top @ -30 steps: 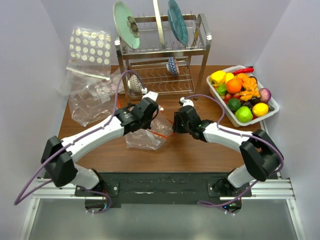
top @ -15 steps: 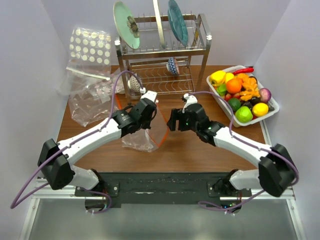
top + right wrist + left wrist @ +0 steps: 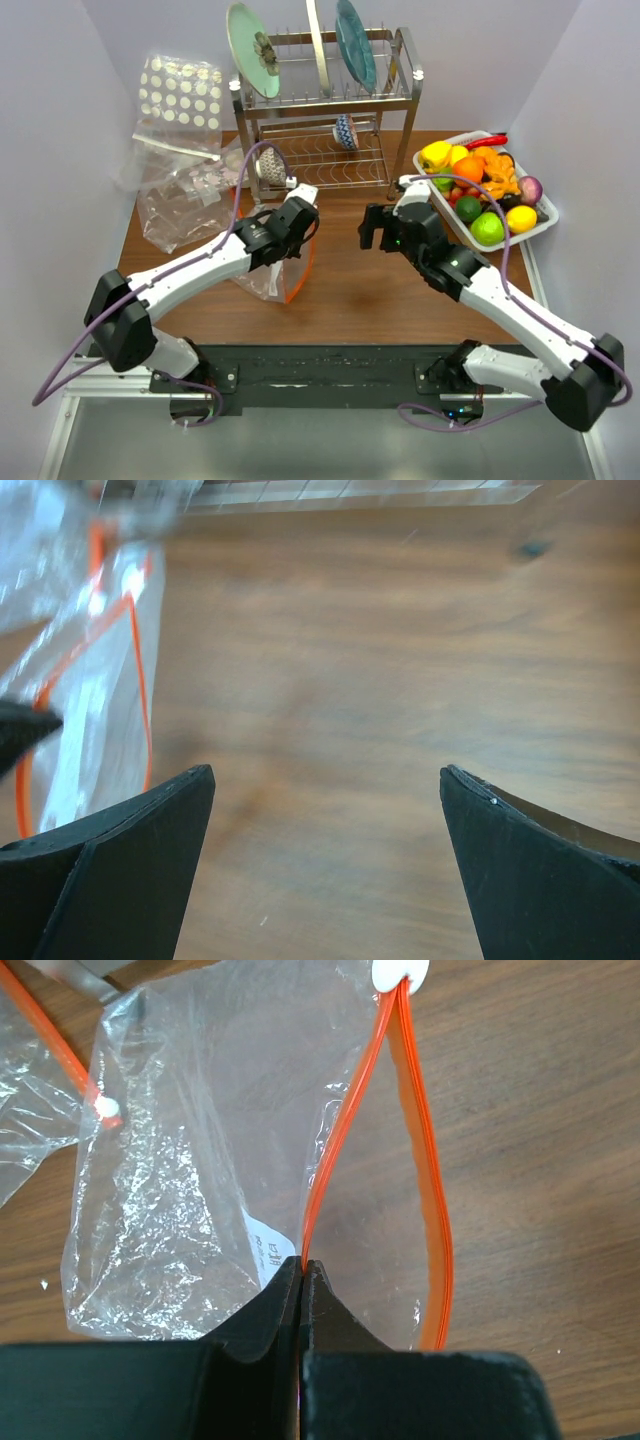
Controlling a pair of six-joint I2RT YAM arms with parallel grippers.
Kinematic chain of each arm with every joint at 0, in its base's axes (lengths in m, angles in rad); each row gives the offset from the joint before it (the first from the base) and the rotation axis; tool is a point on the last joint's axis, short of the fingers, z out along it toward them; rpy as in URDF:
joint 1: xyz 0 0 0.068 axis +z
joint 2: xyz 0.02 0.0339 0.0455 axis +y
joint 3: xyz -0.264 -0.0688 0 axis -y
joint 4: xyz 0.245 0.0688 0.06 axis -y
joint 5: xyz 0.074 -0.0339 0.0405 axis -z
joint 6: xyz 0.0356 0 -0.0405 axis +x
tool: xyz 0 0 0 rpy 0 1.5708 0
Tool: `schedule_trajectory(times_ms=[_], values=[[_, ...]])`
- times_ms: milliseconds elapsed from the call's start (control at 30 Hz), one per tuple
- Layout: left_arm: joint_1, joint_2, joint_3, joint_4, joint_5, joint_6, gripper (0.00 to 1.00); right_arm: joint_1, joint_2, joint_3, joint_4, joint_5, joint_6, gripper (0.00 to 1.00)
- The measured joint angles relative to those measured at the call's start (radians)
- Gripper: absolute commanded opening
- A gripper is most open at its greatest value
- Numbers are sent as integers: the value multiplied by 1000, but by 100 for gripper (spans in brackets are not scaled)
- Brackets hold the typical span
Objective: Place the food in the zip-top bag and seal the zipper
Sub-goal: Pick up the fake fruit from the bin.
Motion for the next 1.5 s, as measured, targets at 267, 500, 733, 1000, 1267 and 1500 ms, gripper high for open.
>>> schedule_trajectory(times_ms=[267,500,733,1000,1267,1500], values=[[0,17,17,-8,38,90,0,-13,-85,55,-111,264,-53,97],[0,-87,-10,56,42,127,0,-259,68,172,-235,295,-47,99],[27,-144,-50,113,74,128,0,-378,174,266,-294,367,-41,97],[32,-145,-90,128,110,127,0,-441,282,295,-314,395,-74,94],[32,-145,-90,144,123,127,0,-515,423,367,-303,366,-90,91],[32,-138,-91,150,134,128,0,-548,537,393,-283,346,-90,84]])
